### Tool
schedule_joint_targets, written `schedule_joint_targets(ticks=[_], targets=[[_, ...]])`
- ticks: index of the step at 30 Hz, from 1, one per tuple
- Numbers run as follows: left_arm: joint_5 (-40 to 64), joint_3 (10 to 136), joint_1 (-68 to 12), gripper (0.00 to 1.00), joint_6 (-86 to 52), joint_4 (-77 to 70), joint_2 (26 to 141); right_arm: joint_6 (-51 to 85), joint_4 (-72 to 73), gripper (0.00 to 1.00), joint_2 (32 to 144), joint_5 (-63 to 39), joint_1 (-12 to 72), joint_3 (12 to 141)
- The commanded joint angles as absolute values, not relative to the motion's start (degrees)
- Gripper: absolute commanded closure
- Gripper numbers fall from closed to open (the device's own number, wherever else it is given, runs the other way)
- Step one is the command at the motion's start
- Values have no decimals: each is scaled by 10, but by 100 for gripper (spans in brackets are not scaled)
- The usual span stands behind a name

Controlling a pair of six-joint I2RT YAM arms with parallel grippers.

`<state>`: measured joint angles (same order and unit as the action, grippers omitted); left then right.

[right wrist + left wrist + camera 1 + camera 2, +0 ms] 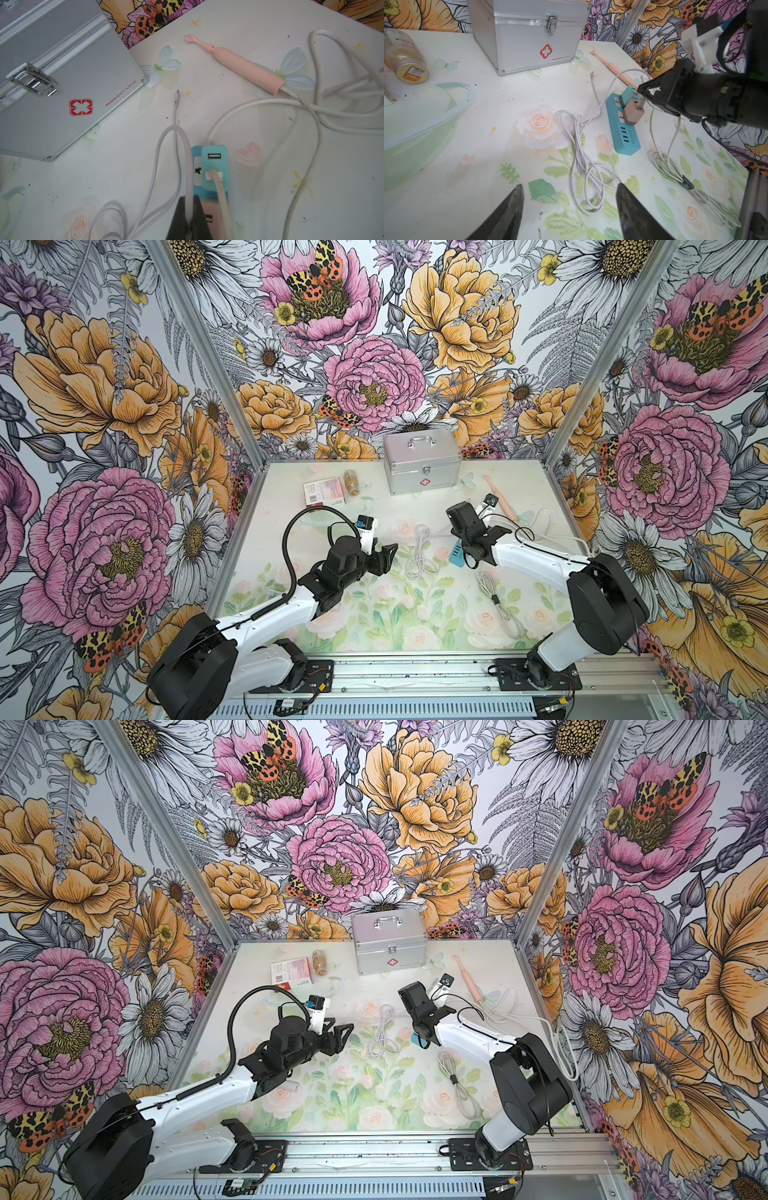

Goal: Charge the electric toothbrush
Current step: Insert the charging cable into the plug.

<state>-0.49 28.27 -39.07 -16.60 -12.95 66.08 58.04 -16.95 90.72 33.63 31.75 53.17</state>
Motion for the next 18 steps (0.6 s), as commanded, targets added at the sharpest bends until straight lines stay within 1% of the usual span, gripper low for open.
schedule_joint_targets(ticks=[1, 13, 18], targets=[[-14, 294, -384, 30, -171, -140, 660, 588, -352, 100, 969, 176, 317, 451], [-12, 297, -384, 29, -171, -140, 664, 634, -387, 100, 913, 150, 309, 435], [-11, 299, -384, 29, -169, -141, 664, 607, -389, 100, 920, 120, 317, 444]])
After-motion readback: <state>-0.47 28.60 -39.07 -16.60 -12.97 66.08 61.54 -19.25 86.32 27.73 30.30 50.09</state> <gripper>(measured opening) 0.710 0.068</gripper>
